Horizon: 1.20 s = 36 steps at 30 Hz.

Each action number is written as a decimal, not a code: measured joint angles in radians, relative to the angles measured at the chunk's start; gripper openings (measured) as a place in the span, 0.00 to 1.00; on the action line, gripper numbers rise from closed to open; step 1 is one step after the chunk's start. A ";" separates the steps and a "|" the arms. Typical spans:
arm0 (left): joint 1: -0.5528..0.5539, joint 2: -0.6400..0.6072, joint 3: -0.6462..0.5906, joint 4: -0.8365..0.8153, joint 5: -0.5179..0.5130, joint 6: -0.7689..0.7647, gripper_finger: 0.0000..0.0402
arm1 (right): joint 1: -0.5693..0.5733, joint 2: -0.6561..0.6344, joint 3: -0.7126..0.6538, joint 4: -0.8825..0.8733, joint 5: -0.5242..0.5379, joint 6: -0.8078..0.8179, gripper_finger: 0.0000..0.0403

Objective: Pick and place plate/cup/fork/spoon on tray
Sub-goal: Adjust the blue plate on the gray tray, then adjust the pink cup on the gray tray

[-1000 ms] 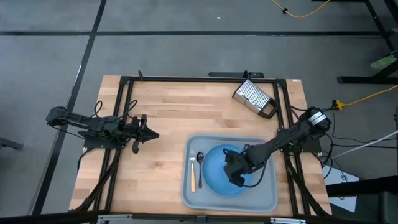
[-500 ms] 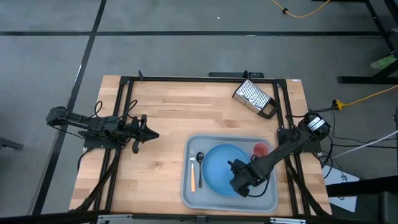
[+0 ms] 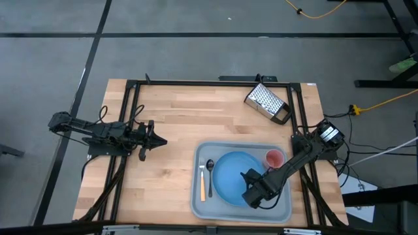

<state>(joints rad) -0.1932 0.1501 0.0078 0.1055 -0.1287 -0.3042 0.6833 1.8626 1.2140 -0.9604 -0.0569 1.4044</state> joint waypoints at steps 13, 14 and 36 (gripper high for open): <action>0.000 0.000 0.000 0.000 0.000 0.000 0.08 | 0.036 0.000 0.000 -0.009 -0.120 0.074 0.00; 0.000 0.000 0.000 0.000 0.000 0.000 0.08 | 0.039 0.000 0.000 -0.009 -0.129 0.084 0.00; 0.000 0.000 0.000 0.000 0.000 0.000 0.08 | -0.019 -0.082 0.398 -0.325 0.271 -0.064 0.07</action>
<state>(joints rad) -0.1928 0.1501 0.0078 0.1055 -0.1291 -0.3042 0.6643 1.7805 1.6123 -1.2853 0.2137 1.3408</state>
